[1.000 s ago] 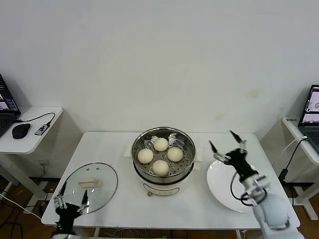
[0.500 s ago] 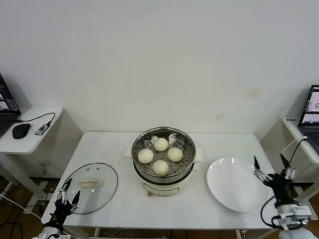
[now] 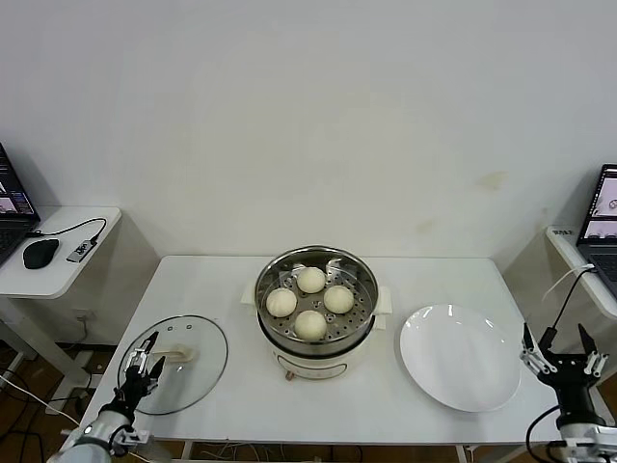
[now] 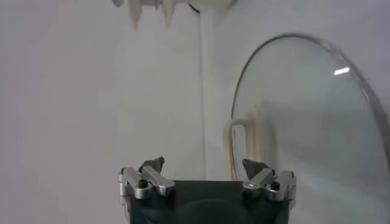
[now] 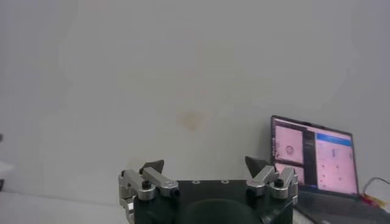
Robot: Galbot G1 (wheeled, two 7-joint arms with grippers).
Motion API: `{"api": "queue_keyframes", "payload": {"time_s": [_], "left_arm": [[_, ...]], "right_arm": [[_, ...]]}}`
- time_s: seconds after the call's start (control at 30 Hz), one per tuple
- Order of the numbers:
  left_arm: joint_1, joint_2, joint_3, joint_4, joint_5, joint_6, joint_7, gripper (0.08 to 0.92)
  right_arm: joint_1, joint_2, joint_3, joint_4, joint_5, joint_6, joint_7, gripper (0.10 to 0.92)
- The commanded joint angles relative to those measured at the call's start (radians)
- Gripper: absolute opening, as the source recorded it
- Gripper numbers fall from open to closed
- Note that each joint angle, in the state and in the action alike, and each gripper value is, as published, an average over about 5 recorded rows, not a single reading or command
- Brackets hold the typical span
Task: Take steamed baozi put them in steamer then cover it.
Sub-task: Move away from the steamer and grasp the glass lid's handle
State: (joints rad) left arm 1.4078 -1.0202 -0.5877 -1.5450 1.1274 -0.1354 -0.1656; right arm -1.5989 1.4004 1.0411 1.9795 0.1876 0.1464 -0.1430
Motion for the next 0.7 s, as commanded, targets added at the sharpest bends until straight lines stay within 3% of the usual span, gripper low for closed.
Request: {"api": "queue_keyframes", "payload": {"time_s": [0.03, 0.7], "left_arm": [[-0.144, 0.024, 0.069, 0.098, 0.039, -0.002, 0.008, 0.823], [-0.194, 0.007, 0.093, 0.196, 0.028, -0.010, 0.004, 0.798]], "right_arm": [[-0.026, 0.019, 0.029, -0.004, -0.013, 0.004, 0.006, 0.823], [-0.033, 0.030, 0.009, -0.002, -0.034, 0.002, -0.001, 0.823]]}}
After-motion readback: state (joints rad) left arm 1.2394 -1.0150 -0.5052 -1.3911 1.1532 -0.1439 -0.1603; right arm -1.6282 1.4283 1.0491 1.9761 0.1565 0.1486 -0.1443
